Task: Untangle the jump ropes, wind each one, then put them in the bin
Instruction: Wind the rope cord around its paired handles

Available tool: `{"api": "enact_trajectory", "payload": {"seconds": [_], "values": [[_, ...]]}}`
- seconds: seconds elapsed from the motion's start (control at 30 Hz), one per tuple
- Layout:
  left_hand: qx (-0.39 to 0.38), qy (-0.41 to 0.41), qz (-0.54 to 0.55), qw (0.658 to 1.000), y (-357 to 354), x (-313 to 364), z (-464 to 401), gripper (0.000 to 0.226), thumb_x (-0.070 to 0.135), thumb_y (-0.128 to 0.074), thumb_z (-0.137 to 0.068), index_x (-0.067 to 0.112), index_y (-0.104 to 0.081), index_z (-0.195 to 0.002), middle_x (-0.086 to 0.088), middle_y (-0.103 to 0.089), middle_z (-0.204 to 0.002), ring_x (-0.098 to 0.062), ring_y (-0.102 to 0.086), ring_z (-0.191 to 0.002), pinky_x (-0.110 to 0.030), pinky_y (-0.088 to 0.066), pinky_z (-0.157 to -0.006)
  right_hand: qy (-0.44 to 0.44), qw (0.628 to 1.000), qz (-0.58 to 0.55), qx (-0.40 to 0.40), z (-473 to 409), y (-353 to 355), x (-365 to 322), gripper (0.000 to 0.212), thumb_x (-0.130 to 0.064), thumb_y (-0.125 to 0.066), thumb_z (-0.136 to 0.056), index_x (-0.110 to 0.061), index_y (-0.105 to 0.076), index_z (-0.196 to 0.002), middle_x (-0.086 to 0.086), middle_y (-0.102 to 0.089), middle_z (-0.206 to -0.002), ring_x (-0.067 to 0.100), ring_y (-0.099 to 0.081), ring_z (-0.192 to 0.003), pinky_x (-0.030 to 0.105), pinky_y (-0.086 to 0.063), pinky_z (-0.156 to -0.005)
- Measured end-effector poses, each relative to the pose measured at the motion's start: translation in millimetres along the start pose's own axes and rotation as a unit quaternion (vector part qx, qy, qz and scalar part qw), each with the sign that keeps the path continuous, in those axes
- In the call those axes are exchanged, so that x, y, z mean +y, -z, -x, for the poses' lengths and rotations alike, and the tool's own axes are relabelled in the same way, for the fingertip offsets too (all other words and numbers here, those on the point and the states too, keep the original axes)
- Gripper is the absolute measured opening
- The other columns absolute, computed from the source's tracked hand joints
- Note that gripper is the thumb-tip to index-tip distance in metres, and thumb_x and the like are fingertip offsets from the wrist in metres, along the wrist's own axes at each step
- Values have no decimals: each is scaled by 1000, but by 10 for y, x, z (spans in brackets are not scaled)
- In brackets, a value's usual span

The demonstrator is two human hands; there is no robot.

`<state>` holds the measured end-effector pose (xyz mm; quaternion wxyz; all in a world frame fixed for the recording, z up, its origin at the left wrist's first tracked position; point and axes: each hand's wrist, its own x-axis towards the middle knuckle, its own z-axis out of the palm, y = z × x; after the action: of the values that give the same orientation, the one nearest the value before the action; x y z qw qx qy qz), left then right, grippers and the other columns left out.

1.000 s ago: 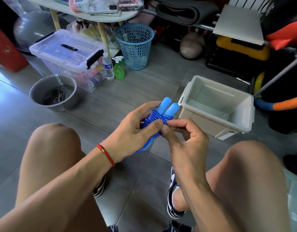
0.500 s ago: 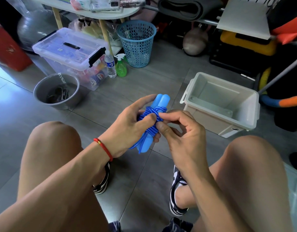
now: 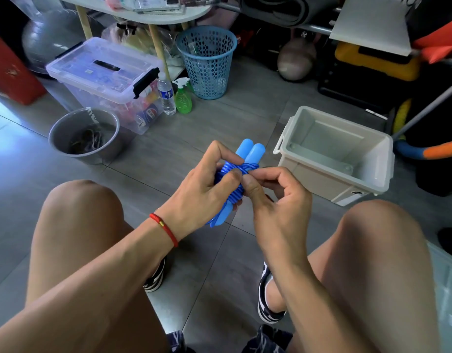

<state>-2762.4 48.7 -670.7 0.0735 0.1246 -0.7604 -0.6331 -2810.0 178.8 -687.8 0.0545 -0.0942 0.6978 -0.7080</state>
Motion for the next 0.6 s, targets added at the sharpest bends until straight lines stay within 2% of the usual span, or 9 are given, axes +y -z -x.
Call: {"api": "enact_trajectory", "payload": {"seconds": [0.1,0.2,0.27,0.33,0.47,0.53,0.6], "values": [[-1,-14,-15,1000,33,-36,-16,11,20,-52,-98,17,-48,-108,-17,-71,-100,-40,-71,-75,-60,-59,-69,-52,997,-58,-8,4,-22,-30,9,-2,-77,-86,-1,-68,-86,16,-72,-85,25,-70,-77,20,-54,-61],[10,-17,-38,999,55,-73,-37,10,21,-55,-95,19,-50,-103,-15,-73,-98,-38,-73,-77,-58,-59,-71,-89,993,-72,-9,3,-47,-7,10,-4,-77,-86,-6,-68,-82,15,-74,-83,33,-71,-80,35,-60,-70],[16,-20,-46,999,55,-99,-43,11,23,-56,-94,20,-49,-103,-16,-73,-96,-42,-71,-77,-58,-58,-71,-89,994,-55,-3,3,-62,11,12,-5,-76,-87,-11,-68,-80,12,-75,-82,33,-72,-81,38,-60,-73],[19,-24,-50,998,56,-109,-42,11,21,-56,-96,18,-48,-104,-18,-72,-93,-42,-70,-76,-55,-58,-70,-76,996,-37,-3,9,-81,19,14,-6,-76,-87,-14,-68,-79,8,-74,-81,30,-72,-82,37,-59,-72],[30,-9,10,999,36,-78,3,9,3,-50,-103,0,-42,-106,-26,-69,-91,-32,-68,-69,-35,-58,-64,-66,997,-18,-19,-6,-83,-14,10,-7,-78,-87,-7,-69,-82,9,-74,-82,22,-70,-77,21,-54,-61],[38,6,33,999,35,-71,17,10,4,-50,-103,0,-42,-108,-28,-69,-90,-36,-69,-68,-39,-61,-64,-82,995,-40,-44,-25,-59,-53,7,-3,-76,-87,-3,-70,-84,13,-74,-84,16,-69,-76,17,-53,-59],[41,25,58,997,49,-59,29,11,6,-50,-104,0,-42,-110,-30,-69,-91,-49,-68,-74,-51,-62,-68,-92,991,-48,-82,-37,-14,-91,5,-1,-75,-87,0,-71,-90,14,-74,-88,12,-70,-77,16,-54,-60]]}}
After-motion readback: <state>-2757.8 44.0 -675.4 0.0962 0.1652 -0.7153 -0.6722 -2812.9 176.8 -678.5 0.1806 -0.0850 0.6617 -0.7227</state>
